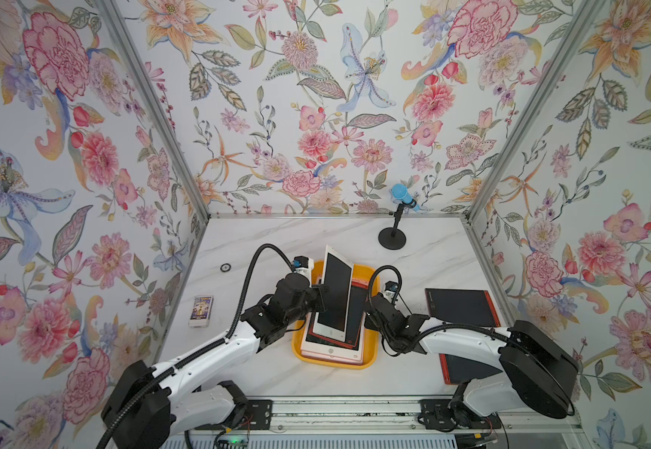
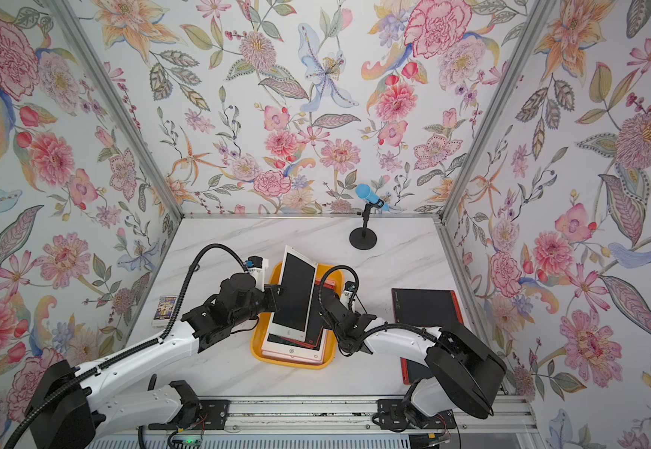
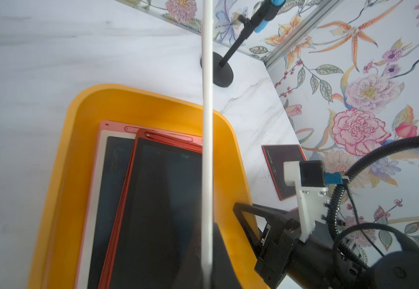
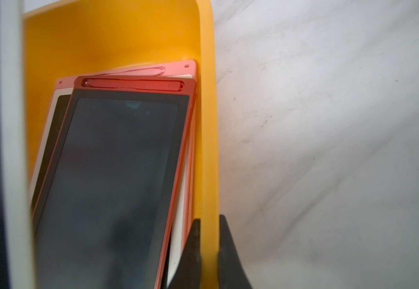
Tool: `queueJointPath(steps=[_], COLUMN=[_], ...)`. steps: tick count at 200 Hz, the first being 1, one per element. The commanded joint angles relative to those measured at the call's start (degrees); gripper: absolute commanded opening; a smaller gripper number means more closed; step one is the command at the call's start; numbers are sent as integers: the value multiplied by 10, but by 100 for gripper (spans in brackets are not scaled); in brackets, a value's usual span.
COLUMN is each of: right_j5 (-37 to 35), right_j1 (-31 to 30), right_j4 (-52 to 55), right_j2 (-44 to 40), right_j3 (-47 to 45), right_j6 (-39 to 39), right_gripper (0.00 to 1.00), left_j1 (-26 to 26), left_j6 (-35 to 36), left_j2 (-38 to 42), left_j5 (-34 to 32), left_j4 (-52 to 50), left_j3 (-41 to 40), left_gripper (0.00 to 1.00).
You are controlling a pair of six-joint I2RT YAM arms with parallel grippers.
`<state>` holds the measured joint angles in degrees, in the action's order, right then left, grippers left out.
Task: Take out the writing tablet from the storage box
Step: Move the storage box to the center of the board.
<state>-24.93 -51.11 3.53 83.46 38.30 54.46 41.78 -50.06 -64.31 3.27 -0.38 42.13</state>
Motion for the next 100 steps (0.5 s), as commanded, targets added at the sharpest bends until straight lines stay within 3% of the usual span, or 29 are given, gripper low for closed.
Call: queueJointPath(steps=[1, 31, 100], right_j5=[35, 63, 86], right_j1=[26, 57, 64], right_j4=[25, 2, 28], right_j2=[35, 81, 262], right_j3=[14, 58, 284], right_j6=[19, 12, -104], right_gripper=[6, 5, 6], left_j1=[-33, -66, -92], left_j6=[30, 44, 55], left_j2=[62, 125, 209], left_j5=[-21, -32, -61], left_j4=[-36, -80, -152], left_j3=[7, 16, 22], left_gripper=[0, 0, 0])
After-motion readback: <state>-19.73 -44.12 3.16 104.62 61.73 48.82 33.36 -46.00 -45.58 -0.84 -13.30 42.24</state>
